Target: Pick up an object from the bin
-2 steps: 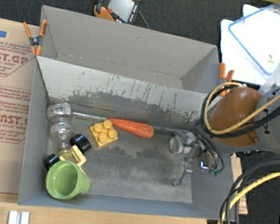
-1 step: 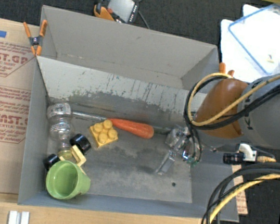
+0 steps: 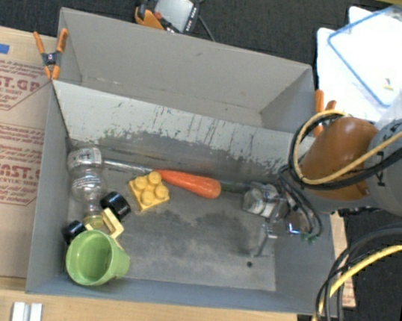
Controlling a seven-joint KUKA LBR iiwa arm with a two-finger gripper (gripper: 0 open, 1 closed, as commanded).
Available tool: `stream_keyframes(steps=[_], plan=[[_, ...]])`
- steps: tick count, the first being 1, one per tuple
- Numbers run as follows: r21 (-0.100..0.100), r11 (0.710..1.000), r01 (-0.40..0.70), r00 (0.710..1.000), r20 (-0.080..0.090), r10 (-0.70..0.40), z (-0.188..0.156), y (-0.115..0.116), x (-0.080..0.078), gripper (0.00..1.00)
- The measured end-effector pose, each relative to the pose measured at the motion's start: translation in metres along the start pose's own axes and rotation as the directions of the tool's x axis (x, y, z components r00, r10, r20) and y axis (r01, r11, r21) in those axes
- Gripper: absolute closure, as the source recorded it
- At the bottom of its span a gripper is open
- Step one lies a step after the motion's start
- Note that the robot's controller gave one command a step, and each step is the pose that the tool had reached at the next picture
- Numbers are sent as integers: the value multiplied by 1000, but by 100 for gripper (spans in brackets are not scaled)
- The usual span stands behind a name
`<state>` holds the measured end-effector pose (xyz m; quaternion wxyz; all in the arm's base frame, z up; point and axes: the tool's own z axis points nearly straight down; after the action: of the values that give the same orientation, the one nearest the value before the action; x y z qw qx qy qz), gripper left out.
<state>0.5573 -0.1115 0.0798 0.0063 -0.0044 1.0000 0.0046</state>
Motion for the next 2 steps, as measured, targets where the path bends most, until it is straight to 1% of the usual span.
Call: stream_keyframes(steps=[1, 2], plan=[[0, 1000, -18, 1000, 1, 18, -8, -3, -3, 0], [-9, 996, -94, 995, 16, 94, -3, -9, 3, 0]])
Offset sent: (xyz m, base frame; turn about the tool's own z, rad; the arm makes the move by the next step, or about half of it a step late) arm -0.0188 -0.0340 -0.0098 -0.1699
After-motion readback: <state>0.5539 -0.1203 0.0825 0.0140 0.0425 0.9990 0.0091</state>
